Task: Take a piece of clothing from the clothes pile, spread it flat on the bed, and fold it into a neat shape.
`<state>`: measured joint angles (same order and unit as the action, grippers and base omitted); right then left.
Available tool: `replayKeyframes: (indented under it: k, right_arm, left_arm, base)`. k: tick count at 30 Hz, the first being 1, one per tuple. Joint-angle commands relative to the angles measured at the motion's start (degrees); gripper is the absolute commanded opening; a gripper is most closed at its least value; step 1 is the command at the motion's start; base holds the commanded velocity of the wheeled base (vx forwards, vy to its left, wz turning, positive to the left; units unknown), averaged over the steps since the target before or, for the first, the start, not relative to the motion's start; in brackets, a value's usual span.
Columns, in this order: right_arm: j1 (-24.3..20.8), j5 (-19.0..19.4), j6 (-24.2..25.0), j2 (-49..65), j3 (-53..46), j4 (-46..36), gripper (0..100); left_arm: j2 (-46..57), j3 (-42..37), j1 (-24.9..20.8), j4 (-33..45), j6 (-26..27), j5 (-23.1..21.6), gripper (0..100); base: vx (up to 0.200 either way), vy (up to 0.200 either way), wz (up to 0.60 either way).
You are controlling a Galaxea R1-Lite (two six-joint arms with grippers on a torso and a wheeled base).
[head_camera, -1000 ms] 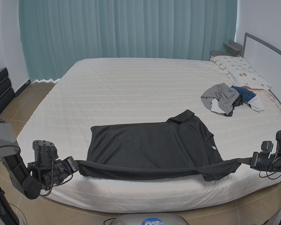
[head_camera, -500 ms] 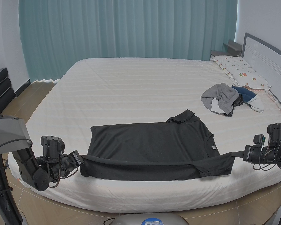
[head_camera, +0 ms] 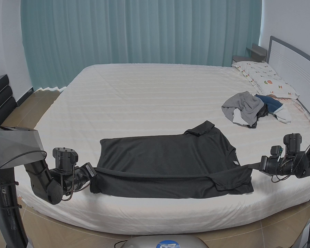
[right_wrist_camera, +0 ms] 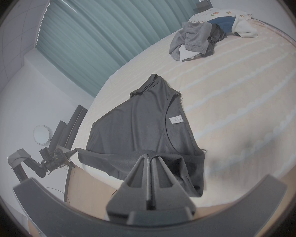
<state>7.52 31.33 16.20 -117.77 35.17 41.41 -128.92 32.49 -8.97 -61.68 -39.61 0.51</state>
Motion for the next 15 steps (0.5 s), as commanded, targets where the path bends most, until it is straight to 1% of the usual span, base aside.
replayKeyframes:
  k: [1, 5, 10, 11, 15]
  right_arm:
    - [-1.3, -1.2, 0.8, -4.7, 3.2, 0.0, 0]
    - [-1.8, -3.1, 0.8, -8.0, 5.0, 0.8, 0]
    - [-1.9, -3.3, 1.8, -10.5, 5.9, 4.3, 0]
    - [-2.2, -3.4, 3.7, -11.5, 6.0, 6.3, 0]
    - [-2.7, -4.9, 7.3, -13.6, 6.8, 10.8, 0]
  left_arm:
    - [-3.7, 2.8, -0.1, 0.1, 0.0, 0.1, 0]
    - [-4.7, 4.0, 0.0, 1.6, 0.1, 0.1, 0]
    - [-5.0, 6.1, 0.8, 3.5, 0.0, 0.1, 0]
    - [-5.4, 6.7, 1.2, 3.5, 0.0, 0.1, 0]
    - [-6.7, 7.2, 1.5, 3.5, -0.8, 0.1, 0]
  base:
    - [0.000, 0.000, 0.00]
    - [0.000, 0.000, 0.00]
    - [0.000, 0.000, 0.00]
    - [0.000, 0.000, 0.00]
    - [0.000, 0.000, 0.00]
